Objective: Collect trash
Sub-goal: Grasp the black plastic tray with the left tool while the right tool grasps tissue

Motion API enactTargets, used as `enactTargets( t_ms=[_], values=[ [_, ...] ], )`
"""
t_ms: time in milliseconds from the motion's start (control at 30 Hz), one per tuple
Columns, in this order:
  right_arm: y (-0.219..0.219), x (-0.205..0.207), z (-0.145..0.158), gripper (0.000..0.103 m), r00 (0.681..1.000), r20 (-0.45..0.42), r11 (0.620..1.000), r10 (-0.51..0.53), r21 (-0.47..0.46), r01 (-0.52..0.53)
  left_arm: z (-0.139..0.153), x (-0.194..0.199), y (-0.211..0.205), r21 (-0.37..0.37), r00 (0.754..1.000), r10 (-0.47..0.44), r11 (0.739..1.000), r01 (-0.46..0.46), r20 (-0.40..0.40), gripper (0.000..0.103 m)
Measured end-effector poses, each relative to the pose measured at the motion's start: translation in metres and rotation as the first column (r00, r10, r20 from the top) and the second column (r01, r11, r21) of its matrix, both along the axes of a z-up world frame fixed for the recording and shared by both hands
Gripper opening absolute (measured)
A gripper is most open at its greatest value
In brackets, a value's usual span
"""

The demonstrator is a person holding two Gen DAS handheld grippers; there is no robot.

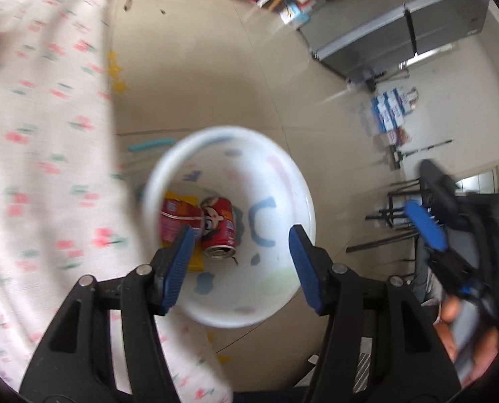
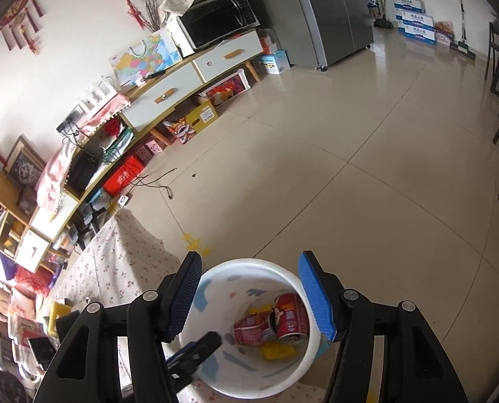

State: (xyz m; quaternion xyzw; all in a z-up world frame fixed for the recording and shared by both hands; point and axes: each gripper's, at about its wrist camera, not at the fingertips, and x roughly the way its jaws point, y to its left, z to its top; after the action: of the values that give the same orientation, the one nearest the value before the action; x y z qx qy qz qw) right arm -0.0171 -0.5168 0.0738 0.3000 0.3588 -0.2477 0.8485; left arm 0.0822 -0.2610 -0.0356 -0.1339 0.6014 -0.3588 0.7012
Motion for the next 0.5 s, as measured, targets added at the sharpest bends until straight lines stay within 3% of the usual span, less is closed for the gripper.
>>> enactTargets(
  t_ms=[100,267,400,500],
  values=[
    [0.013,0.014,-0.005,0.062,0.997,-0.011,0.997,0.075,0.014,-0.074,0.017,0.004,0.049,0.008,0.995,0.071,0.997,-0.072,0.066,0.066],
    [0.049,0.046,-0.015,0.062,0.971,-0.058,0.972,0.234,0.043,-0.231,0.032,0.013,0.133,0.149,0.962,0.179,0.966,-0.211,0.207,0.068],
    [0.088,0.074,-0.026,0.062,0.933,-0.114,0.94,0.341,0.028,-0.341,0.042,0.021,0.199,0.164,0.92,0.3,0.924,-0.346,0.253,0.068],
    [0.117,0.091,-0.034,0.062,0.898,-0.132,0.908,0.419,0.045,-0.416,0.05,0.029,0.243,0.169,0.871,0.383,0.879,-0.447,0.307,0.069]
  ],
)
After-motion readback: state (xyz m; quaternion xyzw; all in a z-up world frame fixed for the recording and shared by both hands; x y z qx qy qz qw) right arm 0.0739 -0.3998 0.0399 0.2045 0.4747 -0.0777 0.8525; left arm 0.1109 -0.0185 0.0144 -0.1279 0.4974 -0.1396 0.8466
